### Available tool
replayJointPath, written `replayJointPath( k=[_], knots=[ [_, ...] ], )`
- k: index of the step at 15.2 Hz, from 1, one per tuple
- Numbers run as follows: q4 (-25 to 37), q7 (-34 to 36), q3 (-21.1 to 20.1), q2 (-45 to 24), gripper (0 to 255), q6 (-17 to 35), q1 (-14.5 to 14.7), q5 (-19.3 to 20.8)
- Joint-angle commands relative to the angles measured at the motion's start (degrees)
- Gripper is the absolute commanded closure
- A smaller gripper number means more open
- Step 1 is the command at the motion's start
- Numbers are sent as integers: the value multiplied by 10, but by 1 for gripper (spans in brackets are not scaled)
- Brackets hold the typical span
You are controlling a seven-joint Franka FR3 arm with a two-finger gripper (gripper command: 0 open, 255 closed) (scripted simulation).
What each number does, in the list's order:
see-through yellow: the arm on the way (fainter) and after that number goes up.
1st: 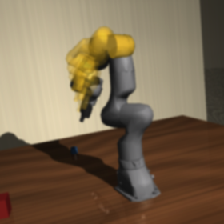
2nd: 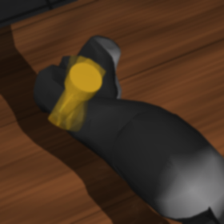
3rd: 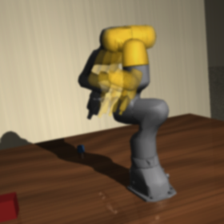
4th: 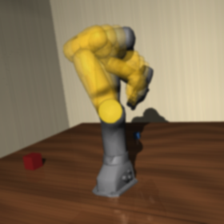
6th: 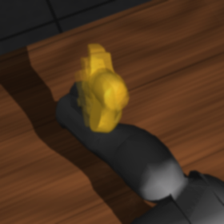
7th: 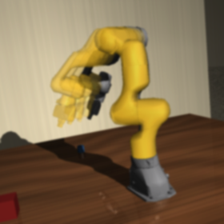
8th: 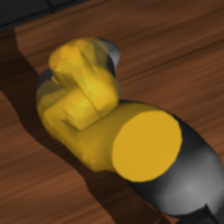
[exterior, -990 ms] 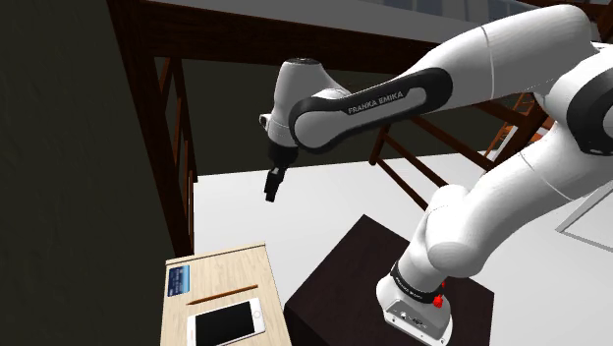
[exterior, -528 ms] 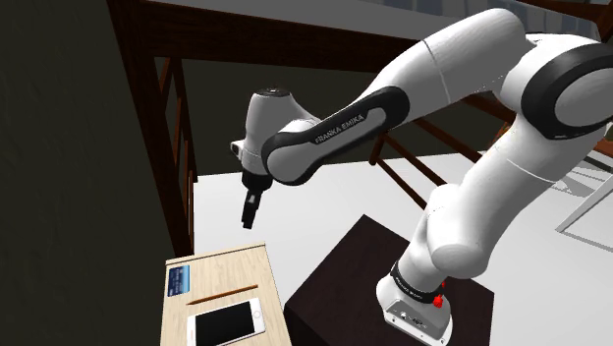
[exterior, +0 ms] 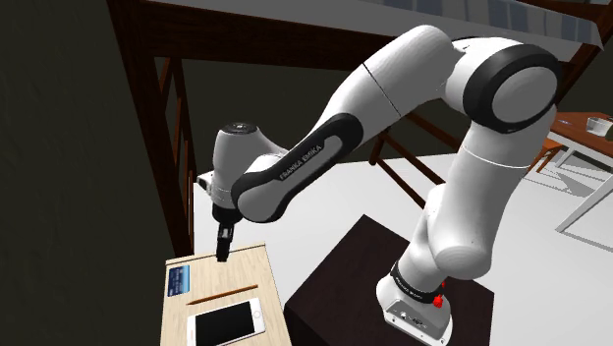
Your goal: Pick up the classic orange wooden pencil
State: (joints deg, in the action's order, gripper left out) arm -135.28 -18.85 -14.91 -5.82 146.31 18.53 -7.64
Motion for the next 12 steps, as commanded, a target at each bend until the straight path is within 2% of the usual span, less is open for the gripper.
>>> replayJointPath(
  k=[1,9,12],
  knots=[
    [18,-6,-8,-38,0,20,10,6],
    [104,-16,-28,-177,0,73,59,46],
    [106,-15,-22,-197,0,92,63,51]
  ],
)
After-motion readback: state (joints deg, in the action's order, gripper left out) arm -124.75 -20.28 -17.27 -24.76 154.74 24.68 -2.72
